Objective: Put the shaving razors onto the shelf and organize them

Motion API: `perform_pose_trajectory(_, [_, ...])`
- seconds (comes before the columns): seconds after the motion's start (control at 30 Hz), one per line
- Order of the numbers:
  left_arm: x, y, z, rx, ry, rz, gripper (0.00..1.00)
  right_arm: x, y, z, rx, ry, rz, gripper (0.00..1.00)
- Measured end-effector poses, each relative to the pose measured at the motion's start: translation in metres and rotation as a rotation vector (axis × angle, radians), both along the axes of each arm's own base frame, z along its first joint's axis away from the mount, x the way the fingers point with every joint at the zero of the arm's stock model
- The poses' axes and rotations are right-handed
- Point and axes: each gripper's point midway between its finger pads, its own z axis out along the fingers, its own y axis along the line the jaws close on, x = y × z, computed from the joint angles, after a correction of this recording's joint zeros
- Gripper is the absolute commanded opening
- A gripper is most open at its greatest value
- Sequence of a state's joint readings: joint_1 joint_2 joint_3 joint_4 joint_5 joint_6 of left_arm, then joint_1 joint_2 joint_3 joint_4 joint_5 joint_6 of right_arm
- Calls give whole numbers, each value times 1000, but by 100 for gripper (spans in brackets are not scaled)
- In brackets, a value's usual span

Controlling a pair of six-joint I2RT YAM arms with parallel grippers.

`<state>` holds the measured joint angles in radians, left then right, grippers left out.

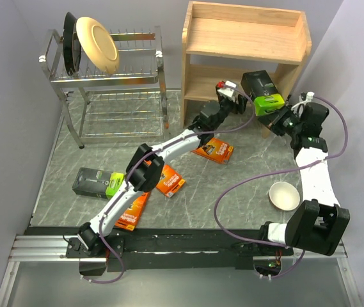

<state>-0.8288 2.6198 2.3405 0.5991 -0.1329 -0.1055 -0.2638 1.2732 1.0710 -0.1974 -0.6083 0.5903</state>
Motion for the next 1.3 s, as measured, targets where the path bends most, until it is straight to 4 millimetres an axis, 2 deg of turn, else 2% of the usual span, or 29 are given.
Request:
perform_pose_trajectory(0.13, [-2,-2,0,-9,-11,12,71,-1,-6,-2,-19,-2,-6,10])
perform_pose_trajectory(0.37, [11,12,2,-17,-15,87,69,-1,-13,-15,-49,23,-41,7])
perform_pose_trajectory(0.5, [24,22,8,-34,-45,111,72,1,-18,-18,-65,29,-63,15])
perform_pose_trajectory(0.57, [28,25,6,-33,-56,116,74,2,-21,-18,-80,40,-59,17])
perform_pose_trajectory(0.63, [31,29,2,-15,-73,126,75,4,-30,-14,-115,48,-58,24])
perform_pose_trajectory(0.67, [29,33,2,3,-94,130,77,4,-35,-11,-131,48,-61,28])
perform_pose_trajectory(0.7, [26,37,1,21,-103,135,78,4,-42,-7,-150,45,-70,36])
perform_pose_trajectory(0.77, [12,47,-3,78,-116,133,79,3,-55,2,-186,36,-88,41])
perform_pose_trajectory(0.83, [-8,63,-13,148,-98,124,81,1,-65,7,-213,34,-103,46])
perform_pose_trajectory(0.9, [-31,78,-12,191,-88,106,82,-1,-70,9,-235,36,-108,49])
perform_pose_trajectory(0.97, [-57,98,-3,217,-87,87,87,-2,-71,8,-253,36,-102,53])
perform_pose_trajectory(1.0, [-69,107,6,221,-87,81,89,-2,-71,8,-257,35,-101,59])
perform_pose_trajectory(1.03, [-78,116,15,218,-89,82,96,-3,-72,9,-266,31,-102,63])
perform_pose_trajectory(1.07, [-86,125,31,205,-94,90,100,-2,-73,11,-276,20,-105,71])
perform_pose_trajectory(1.1, [-93,134,48,187,-99,102,99,-2,-75,14,-289,5,-115,73])
perform_pose_trajectory(1.17, [-101,152,84,142,-113,146,99,-1,-78,24,-314,-42,-137,86])
perform_pose_trajectory(1.23, [-105,169,112,99,-123,200,99,0,-81,39,-340,-102,-161,87])
perform_pose_trajectory(1.3, [-103,183,131,63,-122,260,95,4,-84,54,-364,-169,-179,87])
